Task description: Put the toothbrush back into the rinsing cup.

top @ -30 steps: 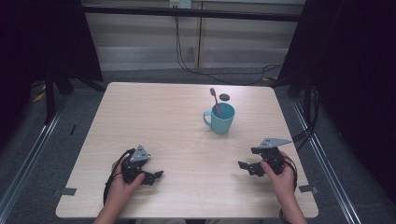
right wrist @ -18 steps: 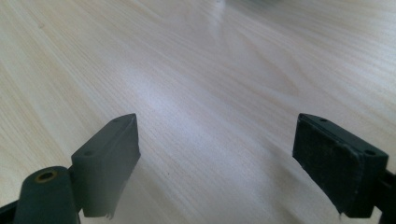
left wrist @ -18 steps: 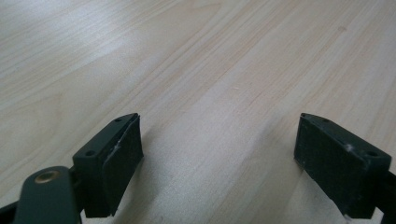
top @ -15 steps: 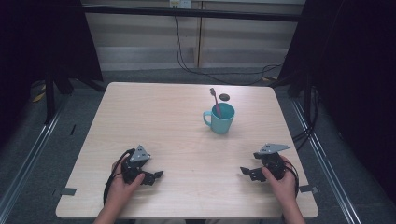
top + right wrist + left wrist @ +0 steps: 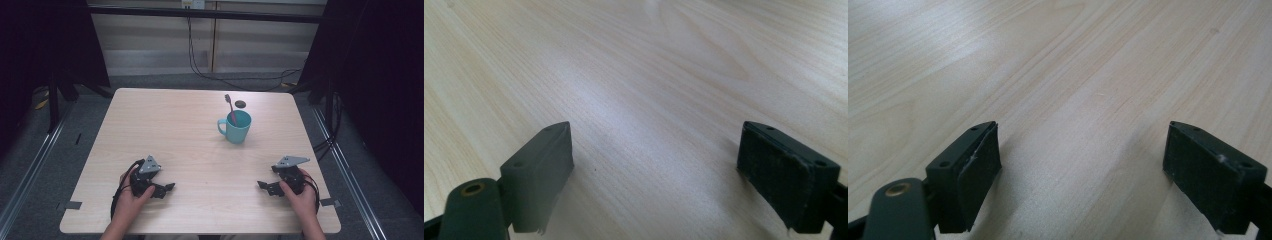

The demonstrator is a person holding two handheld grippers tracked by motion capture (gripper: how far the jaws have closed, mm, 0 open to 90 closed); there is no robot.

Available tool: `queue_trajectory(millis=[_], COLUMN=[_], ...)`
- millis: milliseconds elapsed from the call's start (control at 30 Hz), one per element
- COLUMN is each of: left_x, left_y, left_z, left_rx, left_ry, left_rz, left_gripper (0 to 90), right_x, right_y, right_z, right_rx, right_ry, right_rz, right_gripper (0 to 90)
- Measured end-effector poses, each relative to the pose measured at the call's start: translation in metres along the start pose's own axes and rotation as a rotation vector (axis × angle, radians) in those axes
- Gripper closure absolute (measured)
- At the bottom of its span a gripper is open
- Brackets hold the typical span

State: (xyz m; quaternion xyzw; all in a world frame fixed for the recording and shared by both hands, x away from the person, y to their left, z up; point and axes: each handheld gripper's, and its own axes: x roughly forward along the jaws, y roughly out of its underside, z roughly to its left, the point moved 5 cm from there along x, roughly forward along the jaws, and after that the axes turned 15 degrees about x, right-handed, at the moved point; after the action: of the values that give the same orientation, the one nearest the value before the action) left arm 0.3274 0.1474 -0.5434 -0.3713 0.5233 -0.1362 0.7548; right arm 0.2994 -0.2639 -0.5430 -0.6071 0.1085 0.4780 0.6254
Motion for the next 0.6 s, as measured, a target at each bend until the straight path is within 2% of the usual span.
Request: queue_trajectory(millis=[200,600], left_x=[0.0001,-0.0001], left_y=[0.0000,0.0001], left_z=[-0.0001,0.0002], left_rx=[-0.001,0.002], left_ry=[-0.001,-0.002], left_rz=[-0.001,0.001], left_gripper=[15.0,15.0], right_x=[0.0019,0.0022], right_y=[0.0025,0.0024], right_z=[-0.0011,-0.0011], right_rx=[-0.024,-0.020], right_ry=[0.009,0.013], right_rz=[-0.040,-0.038], right_gripper=[13.2,12.7])
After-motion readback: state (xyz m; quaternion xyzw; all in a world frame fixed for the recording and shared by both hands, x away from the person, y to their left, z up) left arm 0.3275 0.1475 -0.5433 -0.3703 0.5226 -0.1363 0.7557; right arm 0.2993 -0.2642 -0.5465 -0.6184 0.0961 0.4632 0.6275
